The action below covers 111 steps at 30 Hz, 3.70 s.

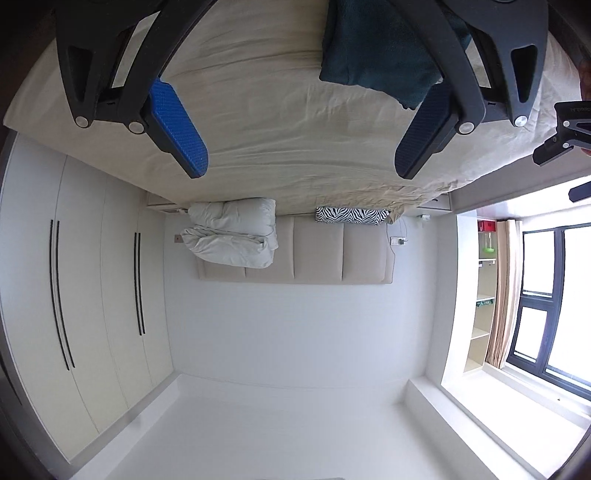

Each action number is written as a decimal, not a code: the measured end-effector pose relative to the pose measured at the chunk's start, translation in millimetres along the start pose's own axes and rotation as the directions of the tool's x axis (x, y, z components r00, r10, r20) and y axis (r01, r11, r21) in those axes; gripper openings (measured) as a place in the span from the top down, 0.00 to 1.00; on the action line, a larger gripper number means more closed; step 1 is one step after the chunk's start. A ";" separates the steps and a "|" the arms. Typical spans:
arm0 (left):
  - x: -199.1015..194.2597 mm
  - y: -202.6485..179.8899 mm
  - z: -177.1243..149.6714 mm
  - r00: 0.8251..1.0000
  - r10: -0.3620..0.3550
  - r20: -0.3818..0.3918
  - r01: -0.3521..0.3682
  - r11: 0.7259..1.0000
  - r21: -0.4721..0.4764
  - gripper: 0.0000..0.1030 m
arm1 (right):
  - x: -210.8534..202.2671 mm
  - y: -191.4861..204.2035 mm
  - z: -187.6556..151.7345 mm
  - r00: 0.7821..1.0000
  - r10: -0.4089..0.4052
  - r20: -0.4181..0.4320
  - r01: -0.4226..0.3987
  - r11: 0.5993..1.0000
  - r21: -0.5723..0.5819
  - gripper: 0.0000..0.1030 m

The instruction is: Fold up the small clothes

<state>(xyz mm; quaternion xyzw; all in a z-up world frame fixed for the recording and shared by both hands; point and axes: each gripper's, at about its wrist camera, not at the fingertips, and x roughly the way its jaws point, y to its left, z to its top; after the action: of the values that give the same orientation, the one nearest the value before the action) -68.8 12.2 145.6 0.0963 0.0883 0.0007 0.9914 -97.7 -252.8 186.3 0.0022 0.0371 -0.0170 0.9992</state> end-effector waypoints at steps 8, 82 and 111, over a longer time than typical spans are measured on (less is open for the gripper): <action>25.1 -16.2 -25.9 0.977 -0.099 -0.189 0.092 0.995 -0.044 0.00 | 20.5 23.9 -2.8 0.987 0.085 -0.137 -0.089 0.996 -0.025 0.00; 96.2 -23.2 -138.8 0.748 -0.103 -0.656 -0.036 0.980 -0.195 0.00 | 102.7 55.7 -148.4 0.716 -0.061 -0.696 0.045 0.998 -0.042 0.00; 94.9 -23.7 -140.6 0.746 -0.101 -0.658 -0.038 0.980 -0.194 0.00 | 102.3 54.2 -151.2 0.711 -0.060 -0.701 0.045 0.998 -0.040 0.00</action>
<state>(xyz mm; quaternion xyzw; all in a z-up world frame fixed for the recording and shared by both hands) -0.4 17.6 -11.3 -0.0093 0.4363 0.0270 0.8993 -5.0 -201.3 28.1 -0.0023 0.4133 -0.0428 0.9096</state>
